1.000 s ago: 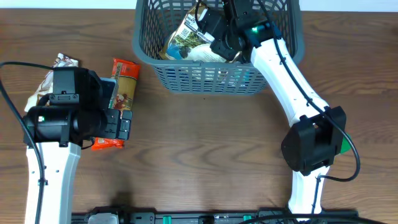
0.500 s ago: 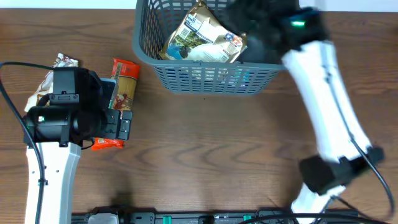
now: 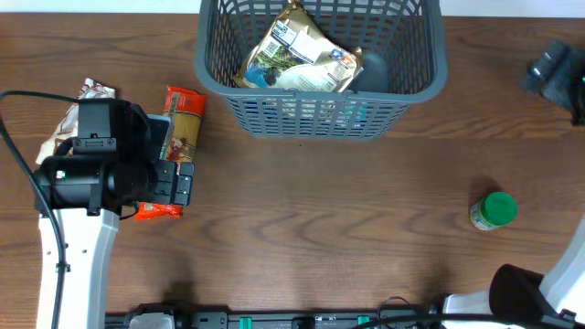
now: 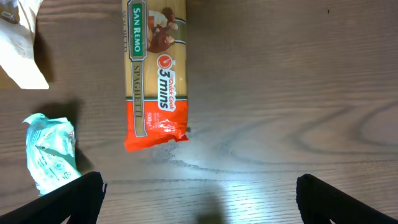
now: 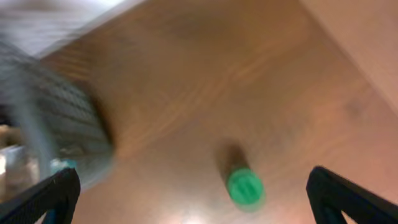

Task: Pack container
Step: 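Move right gripper down to the green-lidded jar and grasp it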

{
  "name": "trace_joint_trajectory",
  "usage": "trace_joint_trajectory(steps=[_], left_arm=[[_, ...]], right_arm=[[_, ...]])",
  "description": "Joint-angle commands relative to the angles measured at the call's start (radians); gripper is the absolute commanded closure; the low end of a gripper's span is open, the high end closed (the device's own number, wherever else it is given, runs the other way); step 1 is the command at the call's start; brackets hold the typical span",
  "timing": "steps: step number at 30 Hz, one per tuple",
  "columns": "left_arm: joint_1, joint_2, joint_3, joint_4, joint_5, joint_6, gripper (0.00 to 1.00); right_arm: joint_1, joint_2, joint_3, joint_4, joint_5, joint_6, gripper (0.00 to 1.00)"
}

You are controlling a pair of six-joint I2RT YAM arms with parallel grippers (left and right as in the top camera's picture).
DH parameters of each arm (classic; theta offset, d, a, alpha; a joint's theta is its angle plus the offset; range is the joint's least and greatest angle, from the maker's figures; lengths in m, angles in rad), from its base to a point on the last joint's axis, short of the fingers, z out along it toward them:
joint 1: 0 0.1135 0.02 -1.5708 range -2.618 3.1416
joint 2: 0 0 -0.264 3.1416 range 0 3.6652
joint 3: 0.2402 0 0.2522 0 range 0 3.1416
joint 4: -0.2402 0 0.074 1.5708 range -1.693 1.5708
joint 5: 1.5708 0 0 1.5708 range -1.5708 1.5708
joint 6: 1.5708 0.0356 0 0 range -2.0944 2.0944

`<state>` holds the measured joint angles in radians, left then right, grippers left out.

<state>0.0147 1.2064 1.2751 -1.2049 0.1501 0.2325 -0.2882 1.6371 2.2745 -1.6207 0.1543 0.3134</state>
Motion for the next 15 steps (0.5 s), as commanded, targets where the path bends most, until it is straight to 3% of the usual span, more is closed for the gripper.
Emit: trace_joint_trajectory(steps=[1, 6, 10, 15], left_arm=[[-0.005, 0.0, 0.02, -0.002, -0.001, -0.009, 0.01], [-0.005, 0.0, 0.02, -0.003, 0.0, -0.01, 0.01], [-0.005, 0.0, 0.02, -0.003, 0.0, -0.027, 0.02], [-0.005, 0.0, 0.02, -0.006, -0.001, -0.027, 0.01]], right_arm=[[-0.084, 0.001, -0.015, -0.078, 0.0, 0.119, 0.01], [-0.132, -0.065, -0.195, -0.077, -0.129, 0.115, 0.01], [-0.132, -0.128, -0.412, -0.04, -0.059, 0.223, 0.01], [-0.132, -0.156, -0.695, 0.113, -0.061, 0.251, 0.01]])
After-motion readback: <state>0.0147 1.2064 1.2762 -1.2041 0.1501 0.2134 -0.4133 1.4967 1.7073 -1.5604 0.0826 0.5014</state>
